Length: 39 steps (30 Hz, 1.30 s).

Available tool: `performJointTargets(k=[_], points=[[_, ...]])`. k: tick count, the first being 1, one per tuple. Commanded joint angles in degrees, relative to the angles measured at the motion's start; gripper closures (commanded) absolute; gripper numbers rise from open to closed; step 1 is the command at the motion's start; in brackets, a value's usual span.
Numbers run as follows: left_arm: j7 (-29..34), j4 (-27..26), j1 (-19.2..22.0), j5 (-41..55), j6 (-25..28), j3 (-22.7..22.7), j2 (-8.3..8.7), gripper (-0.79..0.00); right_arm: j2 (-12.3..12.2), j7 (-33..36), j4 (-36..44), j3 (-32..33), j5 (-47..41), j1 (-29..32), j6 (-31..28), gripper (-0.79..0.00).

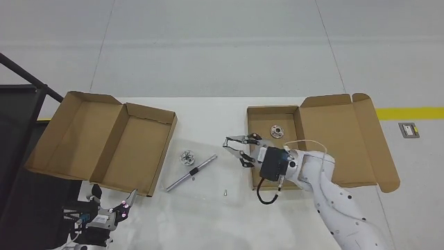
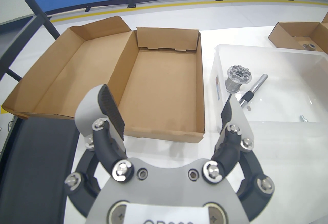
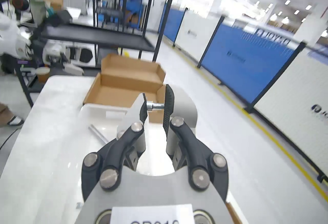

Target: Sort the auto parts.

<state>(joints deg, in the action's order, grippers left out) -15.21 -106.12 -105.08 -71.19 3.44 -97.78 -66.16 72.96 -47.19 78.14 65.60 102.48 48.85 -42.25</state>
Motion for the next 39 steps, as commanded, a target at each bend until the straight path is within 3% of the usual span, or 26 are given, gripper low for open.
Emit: performJointTargets(k=[1,3,7,11,13,15,20,23,26,32,36,39], points=[[0.0,0.0,0.0,0.0,0.0,0.0,0.0,-0.785,-0.7,-14.0,-0.8,1.5,1.1,0.7,1.7,0.0],[0.0,0.0,0.0,0.0,0.0,0.0,0.0,-0.785,-1.2,-20.3,-1.3,1.7,1.0,1.2,5.5,0.0],[0.0,0.0,0.0,0.0,0.0,0.0,0.0,-0.785,-2.4,-24.7,-2.2,0.0,-0.8,1.1,9.9,0.0],[0.0,0.0,0.0,0.0,0.0,0.0,0.0,-0.785,-3.8,-25.9,-4.0,-2.0,-1.2,-0.1,11.0,0.0],[0.0,0.0,0.0,0.0,0.0,0.0,0.0,-0.785,-4.5,-23.2,-6.8,-0.9,-0.2,-0.8,9.3,0.0],[0.0,0.0,0.0,0.0,0.0,0.0,0.0,-0.785,-5.0,-15.5,-7.0,1.1,0.5,-0.6,9.5,0.0],[0.0,0.0,0.0,0.0,0.0,0.0,0.0,-0.785,-6.3,20.1,0.2,7.4,-0.7,4.0,5.7,0.0],[0.0,0.0,0.0,0.0,0.0,0.0,0.0,-0.785,-6.2,44.0,4.2,9.8,-6.3,5.8,4.6,0.0],[0.0,0.0,0.0,0.0,0.0,0.0,0.0,-0.785,-6.1,59.8,5.4,10.2,-14.1,5.5,0.2,0.0],[0.0,0.0,0.0,0.0,0.0,0.0,0.0,-0.785,-5.7,77.8,0.8,7.4,-21.1,1.7,-5.0,0.0],[0.0,0.0,0.0,0.0,0.0,0.0,0.0,-0.785,-5.2,81.8,-2.8,5.5,-24.7,-1.3,-5.6,0.0],[0.0,0.0,0.0,0.0,0.0,0.0,0.0,-0.785,-5.1,80.6,-6.3,4.3,-25.3,-3.1,-6.7,0.0]])
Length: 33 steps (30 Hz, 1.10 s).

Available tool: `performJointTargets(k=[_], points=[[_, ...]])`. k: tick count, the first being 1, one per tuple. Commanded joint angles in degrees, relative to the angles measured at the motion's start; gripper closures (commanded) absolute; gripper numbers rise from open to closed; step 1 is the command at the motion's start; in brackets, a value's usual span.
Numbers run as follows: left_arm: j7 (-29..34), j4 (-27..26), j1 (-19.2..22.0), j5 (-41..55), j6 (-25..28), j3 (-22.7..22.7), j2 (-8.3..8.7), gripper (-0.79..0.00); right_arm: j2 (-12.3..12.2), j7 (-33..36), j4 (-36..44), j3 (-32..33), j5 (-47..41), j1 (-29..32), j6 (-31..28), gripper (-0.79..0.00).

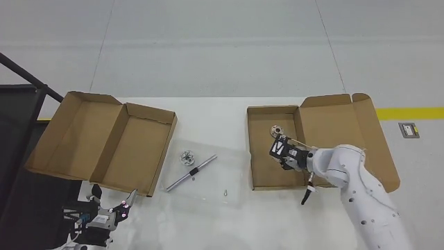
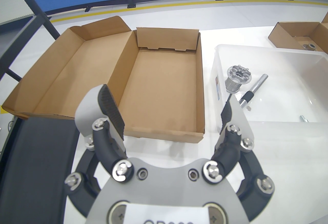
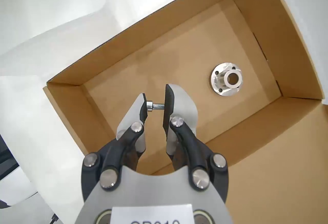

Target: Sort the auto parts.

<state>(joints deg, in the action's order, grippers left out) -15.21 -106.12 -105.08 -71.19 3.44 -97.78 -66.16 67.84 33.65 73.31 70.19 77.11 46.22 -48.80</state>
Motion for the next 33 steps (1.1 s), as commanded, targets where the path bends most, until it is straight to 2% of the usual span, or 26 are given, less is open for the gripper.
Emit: performJointTargets(k=[1,13,14,15,20,22,23,27,33], points=[[0.0,0.0,0.0,0.0,0.0,0.0,0.0,-0.785,0.1,-0.2,-3.0,-0.8,-0.1,-1.3,-0.1,0.0],[0.0,0.0,0.0,0.0,0.0,0.0,0.0,-0.785,1.4,-3.5,-14.3,-7.1,1.6,-7.8,0.2,0.0],[0.0,0.0,0.0,0.0,0.0,0.0,0.0,-0.785,1.5,-3.9,-14.9,-7.4,1.7,-8.2,0.2,-0.046],[0.0,0.0,0.0,0.0,0.0,0.0,0.0,-0.785,1.5,-4.3,-15.6,-7.7,1.8,-8.5,0.2,-0.142],[0.0,0.0,0.0,0.0,0.0,0.0,0.0,-0.785,1.7,-5.9,-18.0,-8.7,2.1,-9.7,0.1,-0.151],[0.0,0.0,0.0,0.0,0.0,0.0,0.0,-0.785,1.8,-6.4,-18.6,-9.0,2.2,-10.0,0.0,-0.185],[0.0,0.0,0.0,0.0,0.0,0.0,0.0,-0.785,1.8,-6.6,-18.9,-9.1,2.3,-10.1,0.0,-0.231],[0.0,0.0,0.0,0.0,0.0,0.0,0.0,-0.785,1.7,-7.6,-19.3,-9.4,2.6,-10.3,-0.1,-0.283],[0.0,0.0,0.0,0.0,0.0,0.0,0.0,-0.785,1.4,-8.4,-17.6,-9.3,3.0,-9.6,0.7,-0.314]])
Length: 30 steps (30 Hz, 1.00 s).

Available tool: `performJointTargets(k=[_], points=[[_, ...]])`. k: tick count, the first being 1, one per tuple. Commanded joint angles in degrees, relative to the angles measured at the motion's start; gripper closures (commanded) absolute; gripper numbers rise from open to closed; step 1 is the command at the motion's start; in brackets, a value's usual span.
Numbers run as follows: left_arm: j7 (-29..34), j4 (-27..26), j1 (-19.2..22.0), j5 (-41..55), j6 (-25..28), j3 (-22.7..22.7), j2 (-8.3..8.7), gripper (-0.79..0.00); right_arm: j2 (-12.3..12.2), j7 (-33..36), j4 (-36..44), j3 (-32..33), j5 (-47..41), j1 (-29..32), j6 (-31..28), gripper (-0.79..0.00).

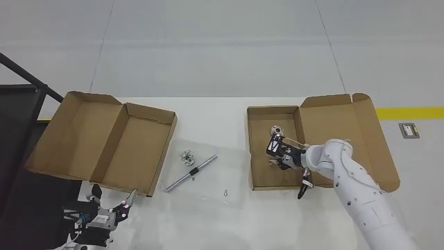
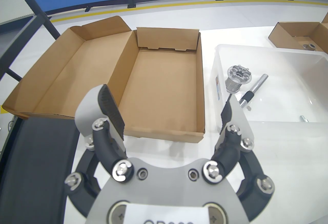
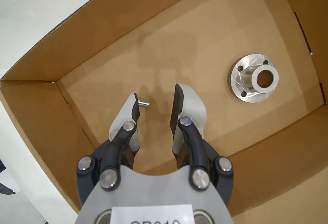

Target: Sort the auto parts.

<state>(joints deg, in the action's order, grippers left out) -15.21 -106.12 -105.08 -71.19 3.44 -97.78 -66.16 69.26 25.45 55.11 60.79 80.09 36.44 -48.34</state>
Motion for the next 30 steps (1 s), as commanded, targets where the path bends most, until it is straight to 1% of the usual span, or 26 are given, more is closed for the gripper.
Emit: performJointTargets(k=[1,3,6,10,14,15,16,17,19,21,30], points=[[0.0,0.0,0.0,0.0,0.0,0.0,0.0,-0.785,-0.2,-0.7,1.7,0.3,0.1,0.5,0.4,-0.314],[0.0,0.0,0.0,0.0,0.0,0.0,0.0,-0.785,-0.5,-1.5,5.2,0.7,1.0,1.4,0.4,-0.317],[0.0,0.0,0.0,0.0,0.0,0.0,0.0,-0.785,-1.1,-1.9,12.9,1.3,2.7,3.6,0.1,-0.323],[0.0,0.0,0.0,0.0,0.0,0.0,0.0,-0.785,-1.9,-0.4,25.0,1.8,4.4,7.3,-0.5,-0.332],[0.0,0.0,0.0,0.0,0.0,0.0,0.0,-0.785,-2.2,1.4,34.4,1.0,5.2,9.9,-1.8,-0.354],[0.0,0.0,0.0,0.0,0.0,0.0,0.0,-0.785,-2.2,1.9,35.8,0.5,5.1,10.2,-1.9,-0.388],[0.0,0.0,0.0,0.0,0.0,0.0,0.0,-0.785,-2.1,1.9,37.0,-0.2,4.8,10.3,-2.4,-0.557],[0.0,0.0,0.0,0.0,0.0,0.0,0.0,-0.785,-2.0,2.3,37.7,-1.2,4.8,10.2,-3.0,-0.622],[0.0,0.0,0.0,0.0,0.0,0.0,0.0,-0.785,-1.6,2.8,38.5,-3.5,4.3,9.4,-3.9,-0.785],[0.0,0.0,0.0,0.0,0.0,0.0,0.0,-0.785,-1.1,4.0,38.1,-5.6,3.5,8.5,-4.2,-0.785],[0.0,0.0,0.0,0.0,0.0,0.0,0.0,-0.785,-1.1,4.0,38.1,-5.6,3.5,8.5,-4.2,-0.785]])
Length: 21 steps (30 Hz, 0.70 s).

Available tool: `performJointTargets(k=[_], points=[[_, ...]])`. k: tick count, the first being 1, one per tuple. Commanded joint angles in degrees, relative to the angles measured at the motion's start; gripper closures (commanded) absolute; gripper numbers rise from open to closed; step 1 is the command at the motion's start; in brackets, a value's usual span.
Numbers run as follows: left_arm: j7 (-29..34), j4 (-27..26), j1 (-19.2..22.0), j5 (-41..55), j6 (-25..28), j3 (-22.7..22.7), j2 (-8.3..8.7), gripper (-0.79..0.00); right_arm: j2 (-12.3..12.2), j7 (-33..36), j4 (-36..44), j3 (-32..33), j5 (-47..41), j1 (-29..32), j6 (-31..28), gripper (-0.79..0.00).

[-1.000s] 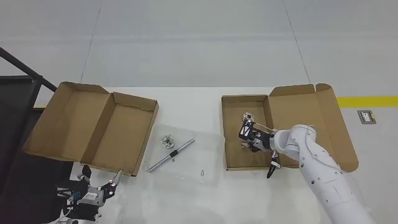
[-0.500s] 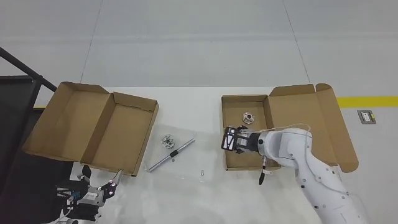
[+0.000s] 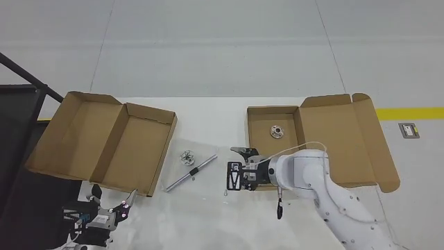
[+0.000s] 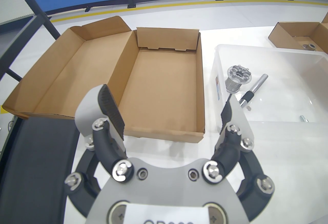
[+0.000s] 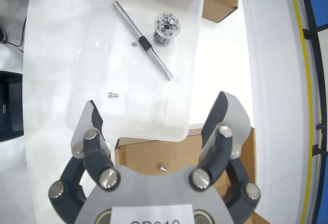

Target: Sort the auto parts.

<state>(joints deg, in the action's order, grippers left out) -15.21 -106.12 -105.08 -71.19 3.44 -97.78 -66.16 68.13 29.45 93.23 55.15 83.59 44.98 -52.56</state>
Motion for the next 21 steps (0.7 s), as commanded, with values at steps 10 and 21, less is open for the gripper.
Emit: performJointTargets(k=[10,21], points=[[0.0,0.0,0.0,0.0,0.0,0.0,0.0,-0.785,2.2,-0.6,-3.8,-8.0,2.8,-2.7,5.5,-0.785],[0.0,0.0,0.0,0.0,0.0,0.0,0.0,-0.785,7.1,10.1,-16.6,-17.3,-6.5,-10.7,6.3,-0.671]])
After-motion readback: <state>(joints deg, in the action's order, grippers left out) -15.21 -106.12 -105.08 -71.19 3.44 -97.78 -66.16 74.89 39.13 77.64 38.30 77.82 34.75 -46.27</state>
